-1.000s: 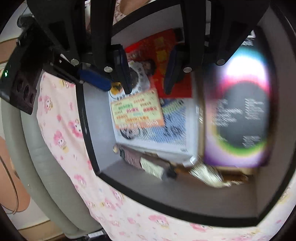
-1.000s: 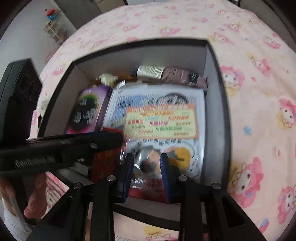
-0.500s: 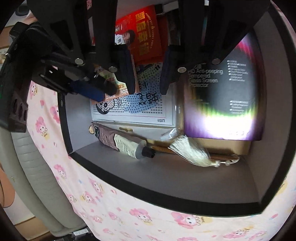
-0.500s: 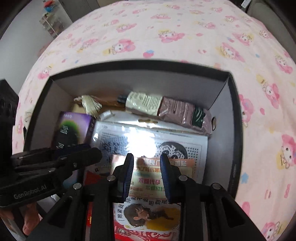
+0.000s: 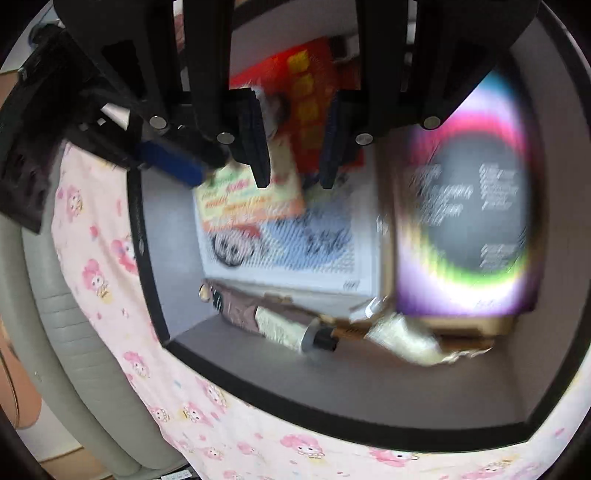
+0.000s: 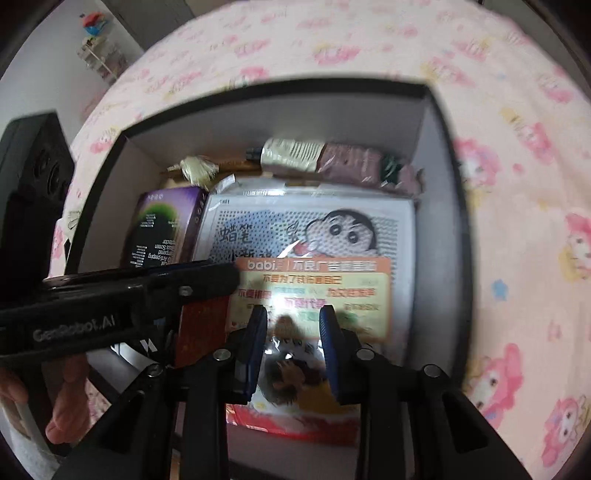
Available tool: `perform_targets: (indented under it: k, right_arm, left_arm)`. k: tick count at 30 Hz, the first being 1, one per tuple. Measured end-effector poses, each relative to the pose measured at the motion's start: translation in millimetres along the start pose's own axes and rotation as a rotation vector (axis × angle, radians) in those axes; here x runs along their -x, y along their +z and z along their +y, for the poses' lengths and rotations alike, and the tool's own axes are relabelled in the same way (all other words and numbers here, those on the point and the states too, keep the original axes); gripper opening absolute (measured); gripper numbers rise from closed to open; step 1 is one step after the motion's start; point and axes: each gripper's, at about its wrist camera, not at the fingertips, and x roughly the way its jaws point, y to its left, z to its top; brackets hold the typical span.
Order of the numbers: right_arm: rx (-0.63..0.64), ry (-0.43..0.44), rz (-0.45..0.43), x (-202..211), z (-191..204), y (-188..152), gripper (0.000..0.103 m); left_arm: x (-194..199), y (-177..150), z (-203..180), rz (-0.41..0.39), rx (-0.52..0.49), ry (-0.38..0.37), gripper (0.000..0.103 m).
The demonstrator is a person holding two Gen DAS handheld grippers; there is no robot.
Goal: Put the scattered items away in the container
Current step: 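Carry the card and sticker into the black box and lower them, then open the right gripper to release the card and sticker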
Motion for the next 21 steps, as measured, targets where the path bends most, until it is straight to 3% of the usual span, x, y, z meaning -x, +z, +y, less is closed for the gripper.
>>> perform_targets:
  k: [7,12,17,21]
  right_arm:
    - [-0.002,-0.046,-0.044,6,8,-19,0.026]
    - [0.005,-0.053,-0.036,8,6,-21,0.026]
    - [0.010,-0.067,-0.043,13,8,-31,0.026]
    - [-0.057,-0.016,-0.056,14,2,-37,0.026]
  left_arm:
    - [-11,-8,-8,0.054,0.003,0.003,0.026]
    - [-23,-5,-16,0.101,0.034,-0.105,0.026]
    - [3,-23,-22,-0.018,-0.012,0.006,0.027]
    - [16,-42,-28,-0.081,-0.062,0.141,0.027]
